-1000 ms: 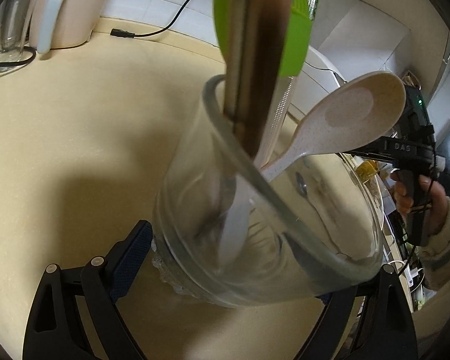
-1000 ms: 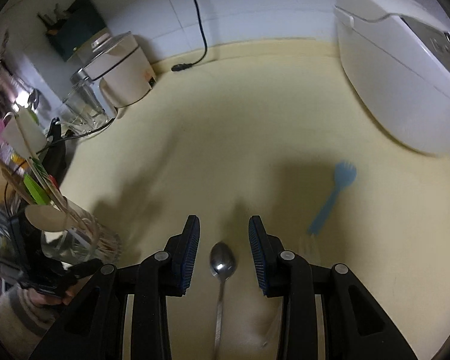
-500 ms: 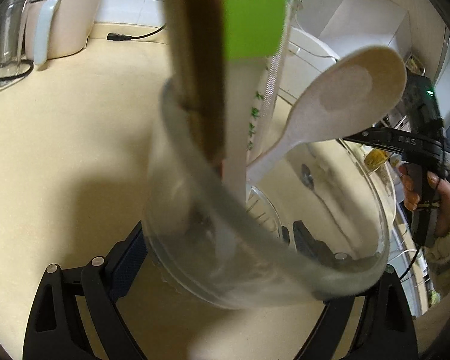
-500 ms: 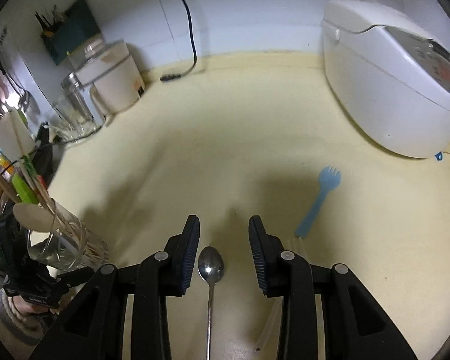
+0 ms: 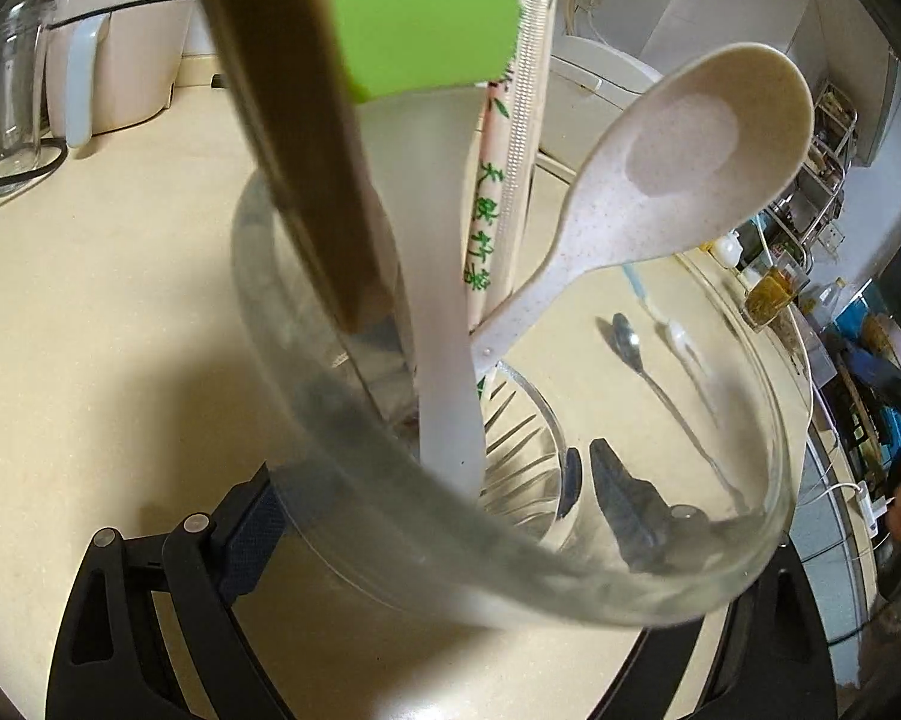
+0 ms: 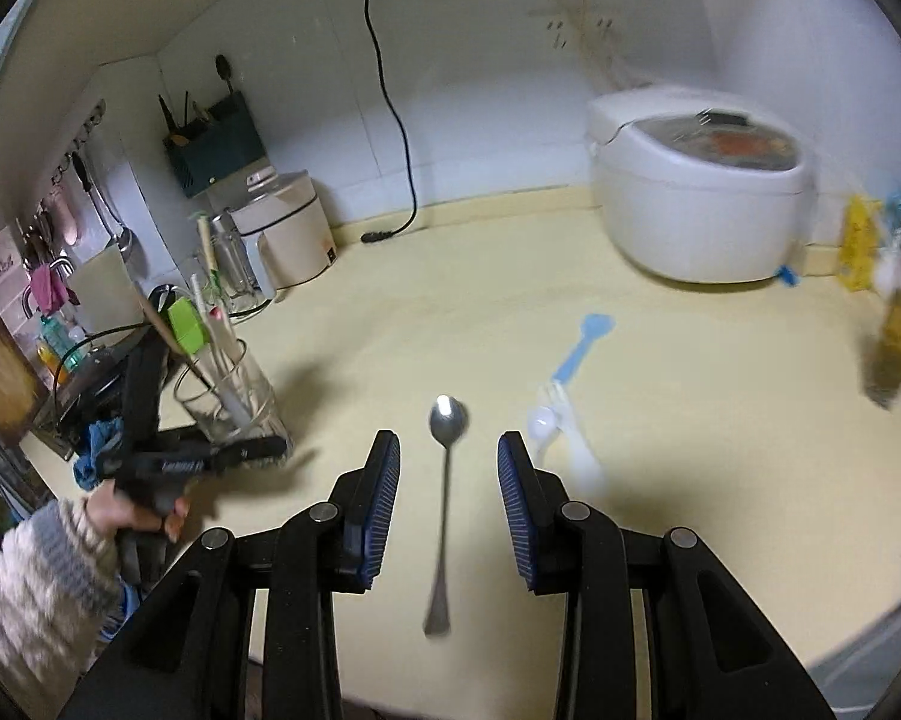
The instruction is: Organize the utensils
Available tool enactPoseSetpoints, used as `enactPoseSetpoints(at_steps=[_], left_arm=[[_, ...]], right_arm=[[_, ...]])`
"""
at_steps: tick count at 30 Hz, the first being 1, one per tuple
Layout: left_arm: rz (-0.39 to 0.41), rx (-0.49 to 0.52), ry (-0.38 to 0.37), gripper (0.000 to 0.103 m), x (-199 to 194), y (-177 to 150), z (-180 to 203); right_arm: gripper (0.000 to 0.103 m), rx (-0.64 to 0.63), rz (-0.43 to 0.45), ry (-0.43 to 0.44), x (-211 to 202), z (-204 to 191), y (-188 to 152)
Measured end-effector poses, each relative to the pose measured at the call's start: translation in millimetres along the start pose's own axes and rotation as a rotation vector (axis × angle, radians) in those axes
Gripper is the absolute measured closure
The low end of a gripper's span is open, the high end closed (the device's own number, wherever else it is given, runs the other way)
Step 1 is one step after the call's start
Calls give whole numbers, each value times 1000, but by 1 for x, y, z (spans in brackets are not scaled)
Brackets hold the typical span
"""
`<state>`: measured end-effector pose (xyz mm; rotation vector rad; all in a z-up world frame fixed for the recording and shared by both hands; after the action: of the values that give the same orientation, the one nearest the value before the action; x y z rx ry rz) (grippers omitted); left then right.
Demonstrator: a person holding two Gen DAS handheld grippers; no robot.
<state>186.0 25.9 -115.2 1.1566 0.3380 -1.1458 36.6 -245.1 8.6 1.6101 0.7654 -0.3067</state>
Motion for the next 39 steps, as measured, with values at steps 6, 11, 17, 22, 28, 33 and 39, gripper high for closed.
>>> enactPoseSetpoints(at_steps=[6,11,17,22,28,33,39], left_arm=[[0,3,3,10,0,-1,0],[0,5,6,10,2,-6,-1],[-1,12,15,10,5,-6,5],[1,-1,-2,10,5,-7,4],[1,-1,-2,10,5,-7,-1],[1,-8,-11,10,3,-6,-1],[6,5,39,10,6,-3,-4]], right_arm=[[69,12,53,-78,-48,6,-2],[69,-1,98,-102,-77,-6,-2],[69,-33,135,-111,-92,-22,11],[69,-50,173,-94,-95,-30,29],[69,-47,167,-73,-87,-28,23],[69,-40,170,-41,-73,-13,24],[69,44,142,38,-47,4,-1]])
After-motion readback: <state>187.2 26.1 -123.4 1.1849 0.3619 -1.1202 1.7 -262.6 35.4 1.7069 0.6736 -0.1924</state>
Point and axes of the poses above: each gripper's, at about its wrist camera, not at the fingertips, and x roughly the way its jaws point, z to its right, y to its top, the point moved 8 cm from there along x, roughly the way its jaws point, and after that the axes turned 10 degrees about -x, right-handed, at the moved point
